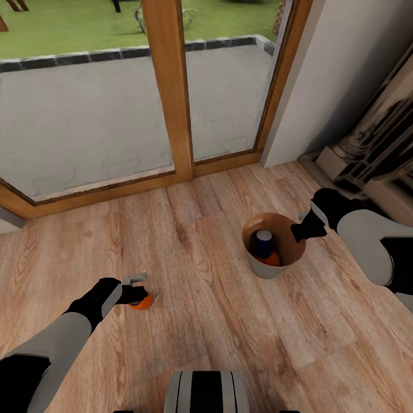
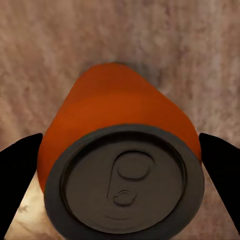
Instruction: Put the three can of soda from the living room inside the tash can in the kitchen.
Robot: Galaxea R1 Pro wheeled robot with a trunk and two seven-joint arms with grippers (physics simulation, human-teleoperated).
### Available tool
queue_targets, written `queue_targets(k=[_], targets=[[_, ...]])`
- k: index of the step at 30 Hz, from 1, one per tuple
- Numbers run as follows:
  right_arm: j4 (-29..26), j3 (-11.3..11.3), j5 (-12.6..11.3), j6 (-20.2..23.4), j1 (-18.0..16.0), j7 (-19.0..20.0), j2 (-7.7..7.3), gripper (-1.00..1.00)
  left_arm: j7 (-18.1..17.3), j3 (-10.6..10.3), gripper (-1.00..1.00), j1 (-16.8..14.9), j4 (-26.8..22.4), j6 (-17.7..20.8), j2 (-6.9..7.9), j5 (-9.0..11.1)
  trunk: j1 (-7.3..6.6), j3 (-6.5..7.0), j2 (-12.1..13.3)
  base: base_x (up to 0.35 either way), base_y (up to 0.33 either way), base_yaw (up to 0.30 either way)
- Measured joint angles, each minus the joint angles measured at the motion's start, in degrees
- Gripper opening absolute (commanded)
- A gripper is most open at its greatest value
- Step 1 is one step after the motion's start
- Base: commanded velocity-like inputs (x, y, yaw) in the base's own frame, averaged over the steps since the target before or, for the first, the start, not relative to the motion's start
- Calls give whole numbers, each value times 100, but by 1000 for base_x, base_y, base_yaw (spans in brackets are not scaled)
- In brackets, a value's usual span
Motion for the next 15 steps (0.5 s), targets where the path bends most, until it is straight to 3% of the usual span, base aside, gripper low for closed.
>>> queue_targets(k=[15], targets=[[0,9,9,-1,2,1,0,-100,45,4,-100,1,19,289,-12,9,-34,287,17,0,0,0]])
